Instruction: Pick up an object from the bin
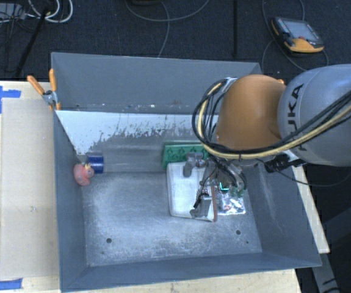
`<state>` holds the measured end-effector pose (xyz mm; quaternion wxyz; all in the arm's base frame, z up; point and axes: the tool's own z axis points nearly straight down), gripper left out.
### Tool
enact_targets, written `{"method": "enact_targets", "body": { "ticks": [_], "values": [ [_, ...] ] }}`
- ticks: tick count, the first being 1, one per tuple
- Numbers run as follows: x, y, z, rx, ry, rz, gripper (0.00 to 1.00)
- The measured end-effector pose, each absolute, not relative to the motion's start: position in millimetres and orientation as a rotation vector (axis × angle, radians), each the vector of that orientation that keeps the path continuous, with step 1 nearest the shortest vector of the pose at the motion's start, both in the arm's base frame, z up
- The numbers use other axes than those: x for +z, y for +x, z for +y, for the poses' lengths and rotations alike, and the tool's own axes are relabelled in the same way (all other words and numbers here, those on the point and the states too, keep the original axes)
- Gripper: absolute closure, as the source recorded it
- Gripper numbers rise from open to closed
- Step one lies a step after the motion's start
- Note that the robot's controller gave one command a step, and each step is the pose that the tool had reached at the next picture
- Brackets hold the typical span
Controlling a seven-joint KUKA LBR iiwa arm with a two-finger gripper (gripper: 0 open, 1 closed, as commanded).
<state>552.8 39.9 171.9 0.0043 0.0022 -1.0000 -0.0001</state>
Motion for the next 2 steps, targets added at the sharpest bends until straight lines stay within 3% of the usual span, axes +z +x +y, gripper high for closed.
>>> {"method": "enact_targets", "body": {
  "ticks": [1, 2],
  "values": [
    [65.4, 556.4, -36.9, 0.002, -0.196, -3.128, 0.0],
    [67.5, 554.7, -34.7, 0.0, -0.192, -3.119, 1.0]
  ]
}}
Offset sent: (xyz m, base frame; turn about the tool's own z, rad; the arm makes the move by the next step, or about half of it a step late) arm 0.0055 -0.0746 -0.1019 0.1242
